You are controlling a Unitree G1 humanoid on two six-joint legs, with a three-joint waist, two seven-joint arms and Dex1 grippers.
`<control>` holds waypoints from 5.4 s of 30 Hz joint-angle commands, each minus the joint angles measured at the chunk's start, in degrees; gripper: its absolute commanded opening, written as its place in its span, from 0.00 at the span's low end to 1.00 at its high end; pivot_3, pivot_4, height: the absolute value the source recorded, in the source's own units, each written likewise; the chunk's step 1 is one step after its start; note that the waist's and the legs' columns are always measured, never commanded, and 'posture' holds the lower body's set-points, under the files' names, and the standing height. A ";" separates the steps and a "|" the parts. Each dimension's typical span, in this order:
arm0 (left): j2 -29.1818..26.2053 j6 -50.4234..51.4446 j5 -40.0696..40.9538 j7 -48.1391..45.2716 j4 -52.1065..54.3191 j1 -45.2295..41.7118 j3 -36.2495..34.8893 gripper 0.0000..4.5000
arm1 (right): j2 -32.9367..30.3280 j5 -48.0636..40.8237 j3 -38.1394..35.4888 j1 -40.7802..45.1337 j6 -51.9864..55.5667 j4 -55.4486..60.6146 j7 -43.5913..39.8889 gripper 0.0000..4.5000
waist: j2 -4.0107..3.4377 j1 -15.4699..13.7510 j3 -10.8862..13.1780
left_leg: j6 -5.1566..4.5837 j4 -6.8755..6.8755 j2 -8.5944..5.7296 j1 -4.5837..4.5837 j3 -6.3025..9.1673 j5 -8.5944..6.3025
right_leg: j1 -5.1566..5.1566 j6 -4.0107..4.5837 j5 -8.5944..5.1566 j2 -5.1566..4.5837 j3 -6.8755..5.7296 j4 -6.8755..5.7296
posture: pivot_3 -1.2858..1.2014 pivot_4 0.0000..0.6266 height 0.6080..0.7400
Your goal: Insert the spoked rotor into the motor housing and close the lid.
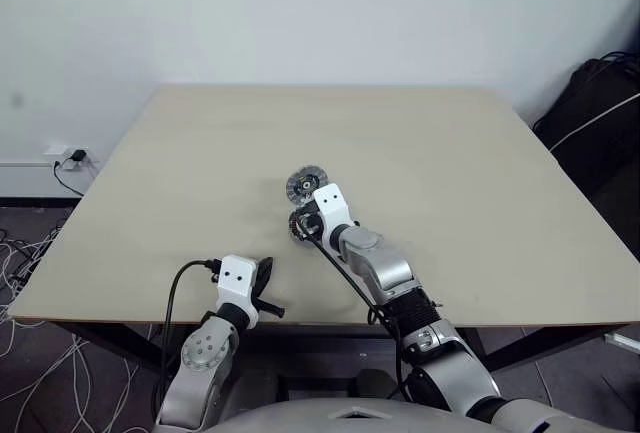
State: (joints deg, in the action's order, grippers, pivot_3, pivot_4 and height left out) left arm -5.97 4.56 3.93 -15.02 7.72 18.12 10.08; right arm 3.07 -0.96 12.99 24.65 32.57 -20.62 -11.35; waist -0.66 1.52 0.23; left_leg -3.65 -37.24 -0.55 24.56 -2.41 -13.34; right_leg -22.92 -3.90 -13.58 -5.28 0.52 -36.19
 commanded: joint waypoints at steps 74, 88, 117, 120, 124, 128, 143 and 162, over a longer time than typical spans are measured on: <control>-0.24 0.78 0.64 -0.50 2.84 -0.66 1.05 0.01 | -1.16 -1.31 0.38 -4.07 4.12 10.62 -2.75 0.00 | -0.05 -0.10 0.08 | 0.04 0.00 0.01 0.00 -0.09 0.03 | -0.17 0.10 -0.06 0.01 0.07 -0.25 | 0.52 0.00 1.00; -0.06 0.68 0.54 -0.01 3.08 -0.37 1.00 0.01 | -0.48 -1.06 0.39 -2.17 1.95 6.31 -2.24 0.00 | -0.05 -0.07 0.07 | 0.04 0.00 0.01 0.00 -0.11 0.03 | -0.19 0.10 -0.06 0.02 0.08 -0.28 | 0.52 0.00 1.00; 0.05 0.84 0.60 -0.19 2.92 -0.45 1.20 0.01 | 0.76 -0.91 -0.59 -0.69 -1.77 4.13 -2.09 0.00 | -0.05 0.06 0.08 | 0.10 -0.03 0.02 0.01 -0.19 0.08 | -0.36 0.18 -0.12 0.28 0.18 -0.61 | 0.52 0.00 1.00; 0.09 0.84 0.59 -0.13 2.89 -0.44 1.19 0.01 | 1.06 -0.49 -0.18 -0.20 -2.36 3.04 -2.06 0.00 | -0.05 0.06 0.08 | 0.10 -0.03 0.02 0.01 -0.19 0.08 | -0.37 0.19 -0.12 0.28 0.19 -0.61 | 0.52 0.00 1.00; 0.11 0.82 0.56 0.01 3.07 -0.26 1.16 0.01 | 1.64 -0.03 -0.15 0.98 -3.65 0.30 -1.85 0.00 | -0.05 0.10 0.08 | 0.10 -0.03 0.03 0.01 -0.19 0.08 | -0.37 0.19 -0.12 0.27 0.19 -0.61 | 0.52 0.00 1.00; 0.17 0.78 0.50 0.14 3.23 -0.07 1.18 0.01 | 1.96 0.57 -0.34 2.21 -5.10 -3.08 -1.52 0.00 | -0.05 0.17 0.08 | 0.10 -0.03 0.03 0.01 -0.20 0.08 | -0.37 0.19 -0.12 0.27 0.20 -0.62 | 0.52 0.00 1.00; 0.16 0.84 0.56 -0.21 3.20 0.03 1.65 0.01 | 2.45 -0.43 -2.93 2.84 -9.60 -6.42 -0.97 0.00 | -0.04 0.45 0.07 | 0.13 -0.03 0.03 -0.01 -0.20 0.09 | -0.38 0.19 -0.12 0.21 0.21 -0.67 | 0.52 0.00 1.00; 0.22 0.96 0.69 -0.10 2.95 -0.21 1.57 0.01 | 2.15 1.14 -2.09 1.16 -9.28 -3.67 -0.77 0.00 | -0.05 0.53 0.08 | 0.13 -0.02 0.04 0.04 -0.21 0.09 | -0.43 0.22 -0.13 0.20 0.22 -0.66 | 0.52 0.00 1.00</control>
State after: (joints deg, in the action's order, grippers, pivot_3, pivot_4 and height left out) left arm -5.96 5.89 4.16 -15.07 7.84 18.54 11.76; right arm 4.78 -0.37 10.68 24.10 24.24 -23.83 -12.19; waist -0.70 2.05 0.31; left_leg -3.52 -37.27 -0.51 24.59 -2.62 -13.25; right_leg -23.35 -3.68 -13.72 -5.04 0.74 -36.86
